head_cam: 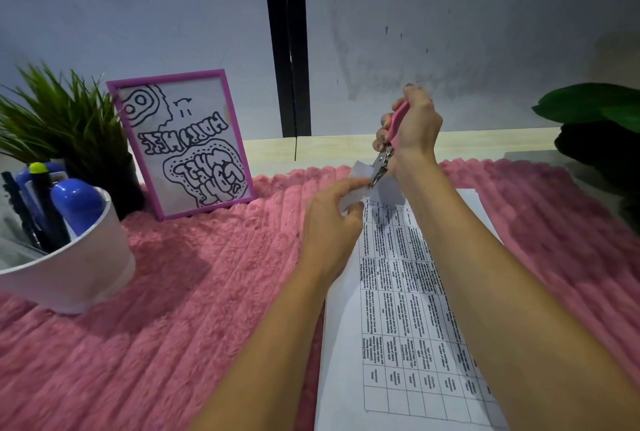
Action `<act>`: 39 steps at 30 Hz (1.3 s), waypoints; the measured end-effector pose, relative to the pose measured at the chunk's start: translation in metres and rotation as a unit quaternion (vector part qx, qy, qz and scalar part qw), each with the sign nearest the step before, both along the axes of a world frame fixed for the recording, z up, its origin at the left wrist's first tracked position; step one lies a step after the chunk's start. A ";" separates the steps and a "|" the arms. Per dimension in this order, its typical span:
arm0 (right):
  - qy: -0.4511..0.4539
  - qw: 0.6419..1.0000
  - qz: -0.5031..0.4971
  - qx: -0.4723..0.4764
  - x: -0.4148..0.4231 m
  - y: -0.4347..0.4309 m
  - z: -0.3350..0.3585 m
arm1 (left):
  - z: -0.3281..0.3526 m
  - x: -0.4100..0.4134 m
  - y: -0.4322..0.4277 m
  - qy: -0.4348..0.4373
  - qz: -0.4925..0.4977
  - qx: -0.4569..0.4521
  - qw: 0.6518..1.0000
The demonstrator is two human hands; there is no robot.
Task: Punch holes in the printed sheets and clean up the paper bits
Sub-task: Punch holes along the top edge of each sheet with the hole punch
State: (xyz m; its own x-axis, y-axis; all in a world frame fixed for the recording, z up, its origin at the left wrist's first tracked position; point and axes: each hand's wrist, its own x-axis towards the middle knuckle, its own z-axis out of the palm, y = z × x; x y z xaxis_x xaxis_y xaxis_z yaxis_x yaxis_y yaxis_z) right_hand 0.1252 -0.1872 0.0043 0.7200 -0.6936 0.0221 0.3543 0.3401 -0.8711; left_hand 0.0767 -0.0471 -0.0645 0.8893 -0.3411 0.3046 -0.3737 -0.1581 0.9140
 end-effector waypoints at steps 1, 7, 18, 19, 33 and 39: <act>0.002 1.000 0.000 -0.002 0.000 -0.001 0.000 | 0.000 0.000 0.000 0.005 -0.003 0.001 1.000; 0.019 0.995 0.091 -0.020 -0.008 -0.008 -0.002 | 0.001 0.001 -0.002 0.007 0.015 0.001 1.000; -0.016 0.992 0.114 -0.042 -0.025 -0.030 -0.005 | 0.000 0.000 0.001 -0.004 0.011 -0.007 1.000; -0.009 0.994 0.102 -0.047 -0.026 -0.034 -0.005 | -0.001 0.002 0.002 0.007 0.007 -0.018 1.000; 0.003 0.998 0.034 -0.049 -0.031 -0.053 -0.009 | -0.001 0.004 0.003 0.106 -0.017 -0.099 0.989; -0.022 0.999 0.028 -0.028 -0.032 -0.050 -0.007 | 0.000 0.005 0.002 0.106 -0.012 -0.100 0.989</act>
State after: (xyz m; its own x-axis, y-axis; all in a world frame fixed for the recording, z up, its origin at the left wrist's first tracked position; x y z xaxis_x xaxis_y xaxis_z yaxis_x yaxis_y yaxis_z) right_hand 0.0932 -0.2370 -0.0022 0.7558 -0.6484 0.0916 0.3733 0.3117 -0.8738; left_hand 0.0812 -0.0449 -0.0647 0.9326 -0.3153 0.1755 -0.1713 0.0412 0.9844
